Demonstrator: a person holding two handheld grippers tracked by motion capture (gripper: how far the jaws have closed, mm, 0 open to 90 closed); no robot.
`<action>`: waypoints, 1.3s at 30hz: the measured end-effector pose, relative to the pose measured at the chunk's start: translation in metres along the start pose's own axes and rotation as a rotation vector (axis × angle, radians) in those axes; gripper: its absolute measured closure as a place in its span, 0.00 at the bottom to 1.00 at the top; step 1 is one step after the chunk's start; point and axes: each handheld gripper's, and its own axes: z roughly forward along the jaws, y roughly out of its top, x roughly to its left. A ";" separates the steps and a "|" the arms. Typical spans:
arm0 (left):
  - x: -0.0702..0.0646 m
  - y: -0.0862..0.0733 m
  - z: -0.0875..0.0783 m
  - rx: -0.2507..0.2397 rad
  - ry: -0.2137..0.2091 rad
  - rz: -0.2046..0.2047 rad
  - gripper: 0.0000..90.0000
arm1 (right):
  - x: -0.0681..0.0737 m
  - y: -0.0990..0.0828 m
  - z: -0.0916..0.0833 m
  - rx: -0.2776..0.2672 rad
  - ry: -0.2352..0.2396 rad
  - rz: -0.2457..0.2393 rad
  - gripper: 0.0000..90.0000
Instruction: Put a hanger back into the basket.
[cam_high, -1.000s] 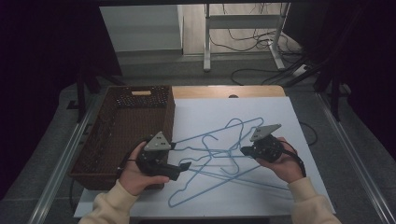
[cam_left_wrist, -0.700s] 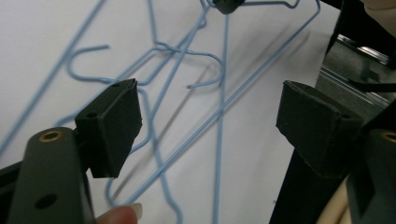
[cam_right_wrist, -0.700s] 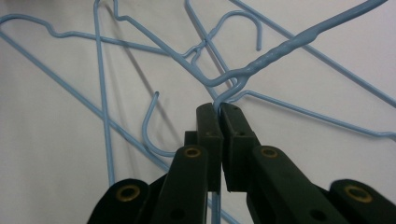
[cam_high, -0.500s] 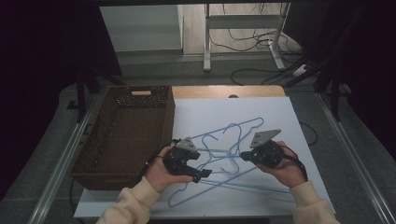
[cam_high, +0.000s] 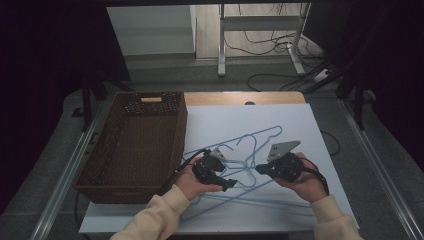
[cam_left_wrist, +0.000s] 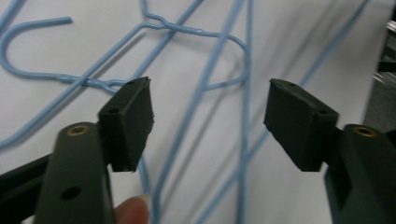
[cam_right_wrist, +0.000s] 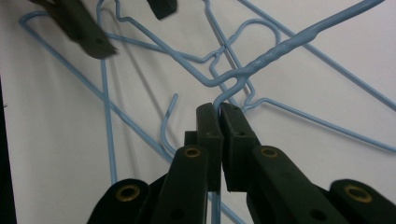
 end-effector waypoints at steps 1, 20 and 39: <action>0.001 0.000 0.002 0.001 0.008 0.002 0.41 | 0.000 0.000 0.000 -0.002 0.002 -0.005 0.97; -0.002 0.003 0.000 0.035 -0.049 0.078 0.90 | 0.004 0.003 -0.003 -0.034 0.026 0.004 0.96; -0.014 0.004 -0.048 -0.097 -0.209 0.058 0.96 | -0.018 -0.021 -0.047 -0.440 -0.061 0.283 0.44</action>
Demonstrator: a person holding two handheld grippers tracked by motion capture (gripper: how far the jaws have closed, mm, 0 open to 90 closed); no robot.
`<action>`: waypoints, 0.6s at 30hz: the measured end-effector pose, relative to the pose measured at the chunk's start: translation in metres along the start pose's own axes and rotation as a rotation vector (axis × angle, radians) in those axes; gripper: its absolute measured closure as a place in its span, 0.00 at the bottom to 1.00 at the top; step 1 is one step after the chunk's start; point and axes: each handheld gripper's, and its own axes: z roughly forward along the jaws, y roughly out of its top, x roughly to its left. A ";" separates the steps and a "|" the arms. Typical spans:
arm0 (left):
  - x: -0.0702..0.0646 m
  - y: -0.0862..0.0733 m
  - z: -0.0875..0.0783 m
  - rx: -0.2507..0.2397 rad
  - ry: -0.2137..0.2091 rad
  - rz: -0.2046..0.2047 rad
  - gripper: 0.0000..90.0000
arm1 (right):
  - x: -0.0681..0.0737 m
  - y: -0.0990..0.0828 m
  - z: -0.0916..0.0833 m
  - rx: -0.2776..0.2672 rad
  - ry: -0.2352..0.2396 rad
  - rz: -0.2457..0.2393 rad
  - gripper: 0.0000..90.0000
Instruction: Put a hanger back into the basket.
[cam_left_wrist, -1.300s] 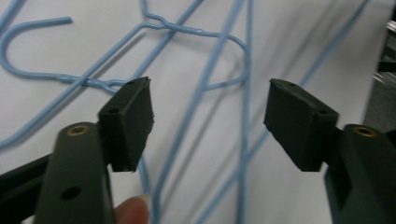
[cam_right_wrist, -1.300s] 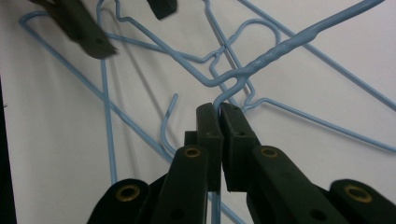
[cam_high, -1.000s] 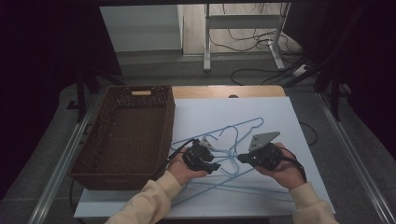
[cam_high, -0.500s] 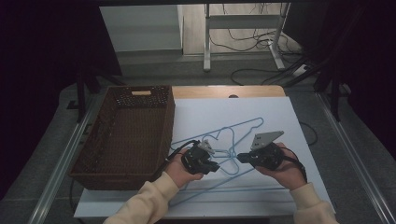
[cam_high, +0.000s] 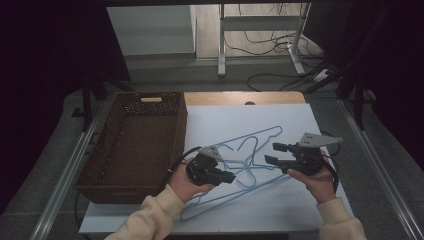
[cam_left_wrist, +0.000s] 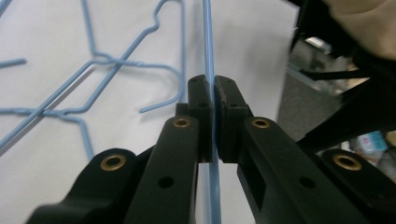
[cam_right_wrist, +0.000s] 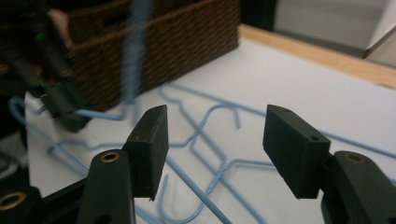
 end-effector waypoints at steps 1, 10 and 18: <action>-0.002 0.001 -0.003 -0.012 -0.009 0.002 0.96 | -0.003 -0.001 -0.004 -0.018 -0.017 0.015 0.43; -0.009 0.007 -0.031 -0.073 0.009 0.015 0.96 | -0.019 -0.010 -0.026 -0.092 -0.050 0.092 0.39; -0.011 0.010 -0.054 -0.123 0.041 0.005 0.96 | -0.017 -0.019 -0.025 -0.030 -0.126 0.084 0.28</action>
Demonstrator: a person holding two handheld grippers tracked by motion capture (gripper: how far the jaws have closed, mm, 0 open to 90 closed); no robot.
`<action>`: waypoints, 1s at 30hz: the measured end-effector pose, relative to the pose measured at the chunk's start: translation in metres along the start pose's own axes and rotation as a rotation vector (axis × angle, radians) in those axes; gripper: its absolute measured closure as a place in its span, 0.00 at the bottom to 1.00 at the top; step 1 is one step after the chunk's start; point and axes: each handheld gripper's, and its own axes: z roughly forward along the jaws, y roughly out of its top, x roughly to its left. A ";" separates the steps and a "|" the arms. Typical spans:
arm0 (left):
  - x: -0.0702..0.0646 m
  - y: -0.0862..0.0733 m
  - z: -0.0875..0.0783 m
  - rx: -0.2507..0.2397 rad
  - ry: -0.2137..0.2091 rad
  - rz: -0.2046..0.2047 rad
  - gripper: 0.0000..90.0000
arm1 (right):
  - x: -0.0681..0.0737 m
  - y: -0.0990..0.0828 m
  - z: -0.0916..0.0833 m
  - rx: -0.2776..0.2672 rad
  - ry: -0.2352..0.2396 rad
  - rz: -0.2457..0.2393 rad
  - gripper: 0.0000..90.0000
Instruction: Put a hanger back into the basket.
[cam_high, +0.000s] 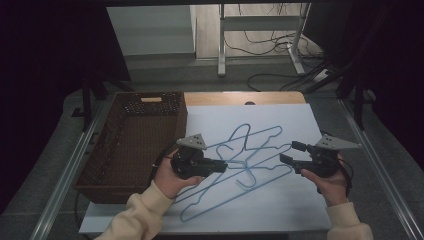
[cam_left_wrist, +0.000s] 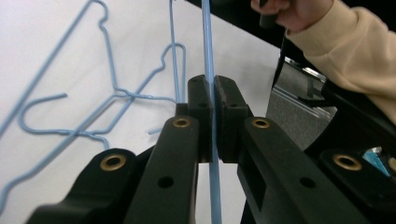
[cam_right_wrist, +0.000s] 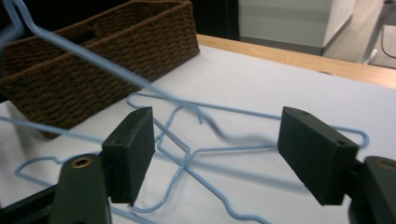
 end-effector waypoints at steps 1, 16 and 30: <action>0.000 0.001 -0.003 -0.008 0.005 0.000 0.96 | 0.000 0.000 0.000 0.000 0.000 0.000 0.28; 0.005 0.015 -0.049 -0.076 0.081 -0.006 0.96 | -0.001 -0.013 0.000 0.018 0.007 0.015 0.26; 0.028 0.011 -0.106 -0.202 0.146 -0.059 0.96 | 0.002 -0.018 0.007 0.075 -0.007 -0.005 0.24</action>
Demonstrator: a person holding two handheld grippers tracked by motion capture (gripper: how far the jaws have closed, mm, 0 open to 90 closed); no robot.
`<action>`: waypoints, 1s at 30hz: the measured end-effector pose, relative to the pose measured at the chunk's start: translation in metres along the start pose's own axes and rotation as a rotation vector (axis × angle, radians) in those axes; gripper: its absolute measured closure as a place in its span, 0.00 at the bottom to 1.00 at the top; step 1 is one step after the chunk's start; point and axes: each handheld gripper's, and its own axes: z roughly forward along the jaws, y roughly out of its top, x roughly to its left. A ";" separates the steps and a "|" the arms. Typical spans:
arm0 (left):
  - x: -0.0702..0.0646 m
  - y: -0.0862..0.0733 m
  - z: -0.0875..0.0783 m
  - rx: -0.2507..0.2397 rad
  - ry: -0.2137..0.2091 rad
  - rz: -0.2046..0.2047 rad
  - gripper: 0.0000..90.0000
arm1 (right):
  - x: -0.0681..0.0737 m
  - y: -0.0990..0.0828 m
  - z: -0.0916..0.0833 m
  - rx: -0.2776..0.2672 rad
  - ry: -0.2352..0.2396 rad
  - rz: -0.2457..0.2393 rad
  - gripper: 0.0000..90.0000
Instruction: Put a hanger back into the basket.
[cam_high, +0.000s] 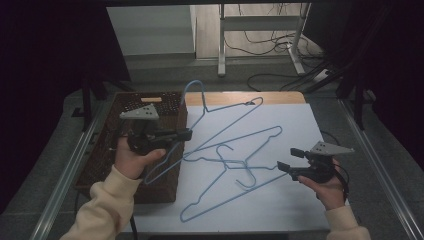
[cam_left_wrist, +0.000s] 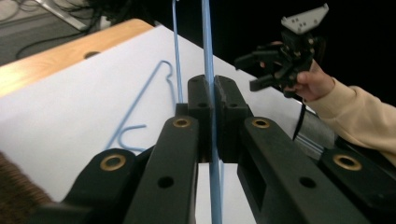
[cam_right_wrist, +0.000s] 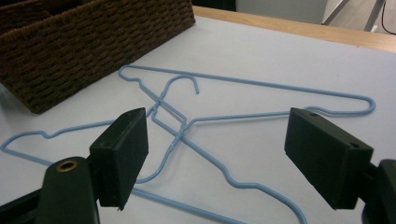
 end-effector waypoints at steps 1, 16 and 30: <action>0.002 0.000 -0.003 -0.004 0.004 -0.002 0.96 | 0.000 0.000 0.001 0.004 -0.002 0.000 0.24; 0.048 -0.013 -0.046 -0.051 0.115 -0.078 0.96 | -0.001 -0.005 0.007 0.048 -0.016 -0.001 0.23; 0.089 -0.029 -0.068 -0.059 0.205 -0.152 0.96 | 0.000 -0.007 0.012 0.080 -0.014 -0.003 0.22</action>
